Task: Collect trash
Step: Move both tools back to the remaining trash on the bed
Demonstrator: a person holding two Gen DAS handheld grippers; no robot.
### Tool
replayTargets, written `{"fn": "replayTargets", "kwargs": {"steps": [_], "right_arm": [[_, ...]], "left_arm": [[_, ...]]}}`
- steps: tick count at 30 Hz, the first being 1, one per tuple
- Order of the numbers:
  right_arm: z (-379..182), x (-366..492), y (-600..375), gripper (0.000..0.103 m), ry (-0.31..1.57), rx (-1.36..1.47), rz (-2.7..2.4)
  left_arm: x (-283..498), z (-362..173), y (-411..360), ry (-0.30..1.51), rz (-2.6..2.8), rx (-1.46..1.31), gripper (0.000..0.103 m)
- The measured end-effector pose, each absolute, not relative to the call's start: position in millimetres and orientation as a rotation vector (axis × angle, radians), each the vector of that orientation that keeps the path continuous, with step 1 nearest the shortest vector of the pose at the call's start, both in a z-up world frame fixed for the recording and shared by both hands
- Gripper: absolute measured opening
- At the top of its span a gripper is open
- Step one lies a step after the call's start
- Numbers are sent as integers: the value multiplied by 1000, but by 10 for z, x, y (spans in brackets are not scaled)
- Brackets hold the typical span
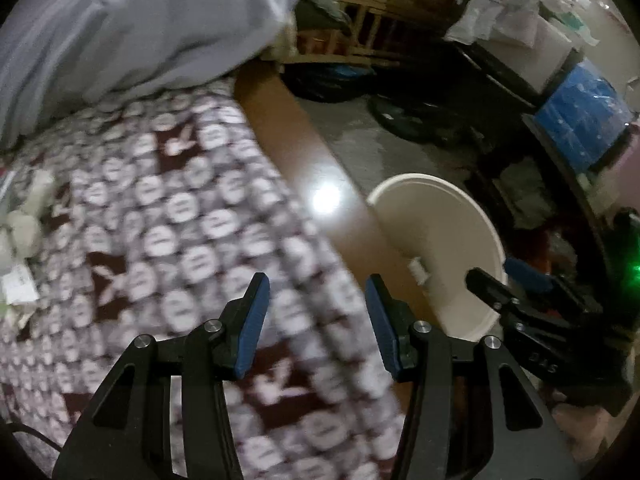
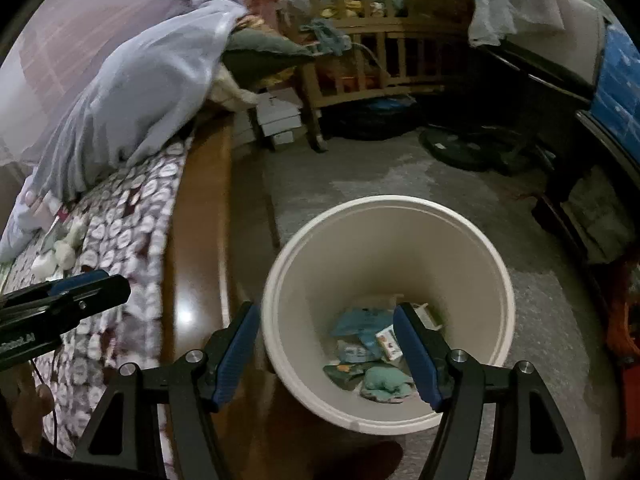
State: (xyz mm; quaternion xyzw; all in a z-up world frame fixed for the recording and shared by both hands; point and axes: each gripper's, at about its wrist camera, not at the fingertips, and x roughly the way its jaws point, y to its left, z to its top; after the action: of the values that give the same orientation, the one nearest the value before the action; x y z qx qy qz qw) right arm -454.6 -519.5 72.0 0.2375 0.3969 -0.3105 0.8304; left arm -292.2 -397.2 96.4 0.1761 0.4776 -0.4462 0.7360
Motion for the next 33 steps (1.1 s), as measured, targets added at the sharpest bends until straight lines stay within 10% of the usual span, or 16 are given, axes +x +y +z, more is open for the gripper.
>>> {"fn": "replayTargets", "kwargs": {"steps": [33], "right_arm": [[693, -2932, -3818, 68, 937, 348, -288]], "left_arm": [[-1395, 818, -1860, 1099, -510, 182, 48]]}}
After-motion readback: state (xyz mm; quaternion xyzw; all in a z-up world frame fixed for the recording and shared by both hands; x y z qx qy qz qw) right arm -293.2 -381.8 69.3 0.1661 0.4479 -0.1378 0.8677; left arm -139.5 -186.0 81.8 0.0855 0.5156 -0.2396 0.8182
